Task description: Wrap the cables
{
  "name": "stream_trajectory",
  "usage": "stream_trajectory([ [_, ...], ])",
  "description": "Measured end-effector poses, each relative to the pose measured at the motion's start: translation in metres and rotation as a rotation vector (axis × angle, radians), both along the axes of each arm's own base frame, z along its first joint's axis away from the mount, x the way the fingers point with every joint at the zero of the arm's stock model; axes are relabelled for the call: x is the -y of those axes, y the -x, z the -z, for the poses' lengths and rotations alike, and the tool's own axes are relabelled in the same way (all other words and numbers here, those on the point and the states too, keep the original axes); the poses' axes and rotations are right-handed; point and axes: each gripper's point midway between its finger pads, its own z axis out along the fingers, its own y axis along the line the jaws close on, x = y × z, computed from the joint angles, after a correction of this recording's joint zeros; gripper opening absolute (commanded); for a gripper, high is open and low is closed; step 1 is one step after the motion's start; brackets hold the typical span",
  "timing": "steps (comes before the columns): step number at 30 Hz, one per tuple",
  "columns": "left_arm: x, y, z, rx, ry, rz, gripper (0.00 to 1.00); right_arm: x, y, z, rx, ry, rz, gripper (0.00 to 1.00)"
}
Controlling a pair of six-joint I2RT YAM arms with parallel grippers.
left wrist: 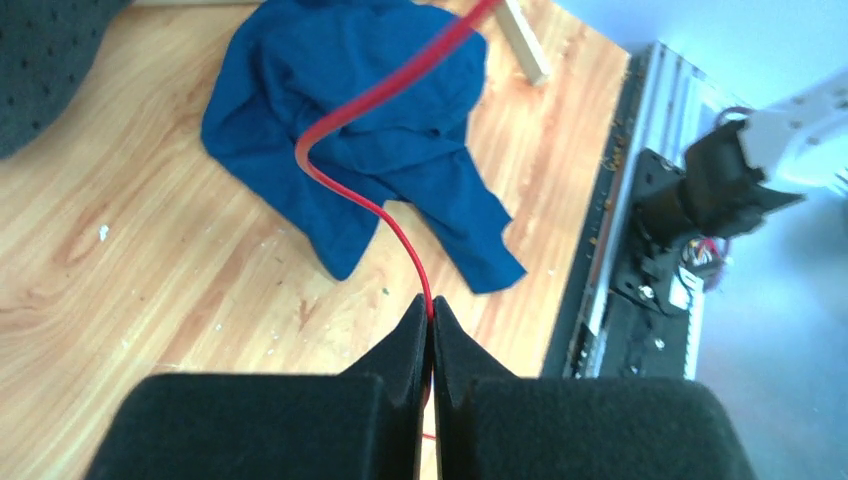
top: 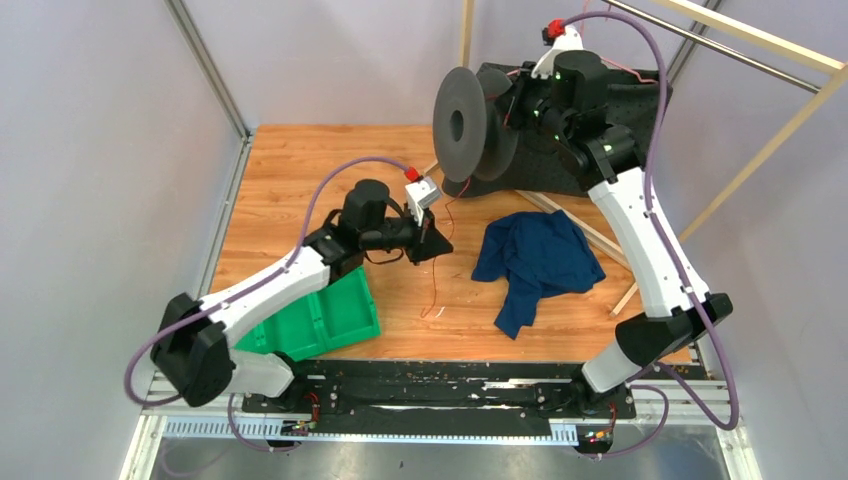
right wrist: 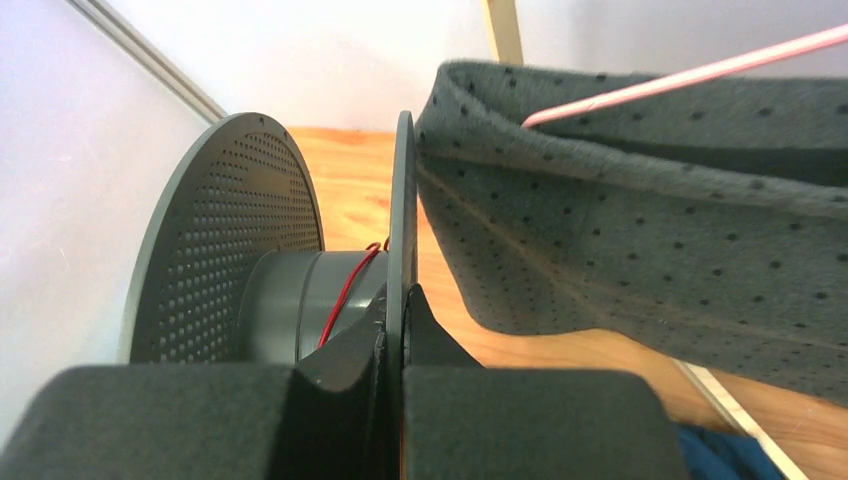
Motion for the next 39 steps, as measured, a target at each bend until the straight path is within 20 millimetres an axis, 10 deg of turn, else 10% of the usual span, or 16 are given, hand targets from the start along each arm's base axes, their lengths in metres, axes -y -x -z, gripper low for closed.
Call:
stream_trajectory([
  [15,-0.032,0.043,-0.222,0.438,0.131,0.111,0.00,-0.061,0.026,0.078,-0.138,0.135,-0.239,0.01],
  [25,-0.027,0.015,-0.230,0.489,0.076,0.051,0.00,-0.059,0.070,0.134,-0.232,0.288,-0.367,0.01],
  [39,-0.063,-0.062,-0.205,0.441,0.056,-0.212,0.00,-0.042,0.124,0.122,-0.149,0.353,-0.534,0.01],
])
